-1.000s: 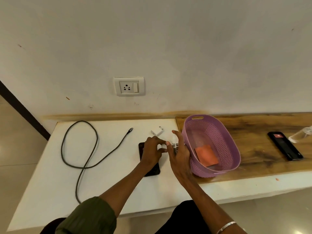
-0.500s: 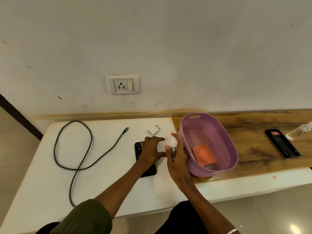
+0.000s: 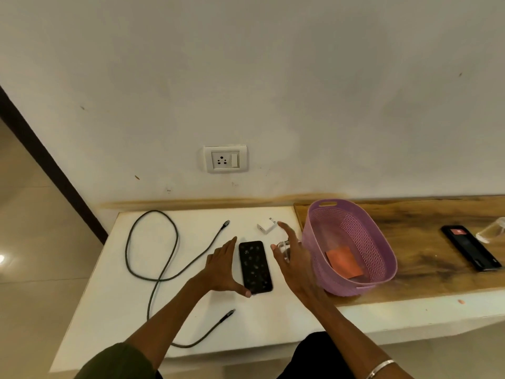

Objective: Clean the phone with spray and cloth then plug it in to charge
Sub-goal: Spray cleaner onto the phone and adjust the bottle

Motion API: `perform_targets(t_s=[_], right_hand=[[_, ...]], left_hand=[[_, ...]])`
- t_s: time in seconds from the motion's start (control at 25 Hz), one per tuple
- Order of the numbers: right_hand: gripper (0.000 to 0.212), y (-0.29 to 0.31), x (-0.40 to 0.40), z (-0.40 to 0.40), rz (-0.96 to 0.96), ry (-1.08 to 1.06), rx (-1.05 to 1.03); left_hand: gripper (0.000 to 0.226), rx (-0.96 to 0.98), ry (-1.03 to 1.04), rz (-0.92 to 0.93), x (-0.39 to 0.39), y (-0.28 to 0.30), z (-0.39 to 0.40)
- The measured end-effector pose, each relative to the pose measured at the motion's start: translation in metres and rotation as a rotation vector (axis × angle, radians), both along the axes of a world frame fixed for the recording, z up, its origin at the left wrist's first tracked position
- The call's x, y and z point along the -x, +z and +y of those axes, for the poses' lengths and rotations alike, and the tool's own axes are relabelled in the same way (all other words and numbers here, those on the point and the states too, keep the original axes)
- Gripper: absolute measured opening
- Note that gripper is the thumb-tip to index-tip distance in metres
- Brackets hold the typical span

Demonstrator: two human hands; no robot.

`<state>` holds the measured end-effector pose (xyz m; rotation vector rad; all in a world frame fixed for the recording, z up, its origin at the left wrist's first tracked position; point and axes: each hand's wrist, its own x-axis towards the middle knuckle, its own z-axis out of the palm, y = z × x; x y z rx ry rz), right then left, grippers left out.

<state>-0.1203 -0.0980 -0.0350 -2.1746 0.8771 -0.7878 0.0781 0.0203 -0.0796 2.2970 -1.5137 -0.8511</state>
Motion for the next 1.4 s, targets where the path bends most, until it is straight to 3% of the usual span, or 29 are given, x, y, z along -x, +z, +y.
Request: perform_targets(t_s=[0.56,1.08,1.4], right_hand=[[0.055,-0.039,-0.001,0.006,0.272,0.033,-0.176],[0.054,-0.043,0.008,0.002,0.298,-0.056,-0.154],[0.054,-0.033,-0.005,-0.005,0.206,-0.110,-0.108]], left_hand=[[0.155,-0.037,-0.059,-0.098,0.003,-0.007,-0.014],[0.152,-0.078,-0.079,-0.153,0.002,-0.004,-0.015],[0.151,-0.064,-0.081,-0.135,0.003,-0.003,-0.013]])
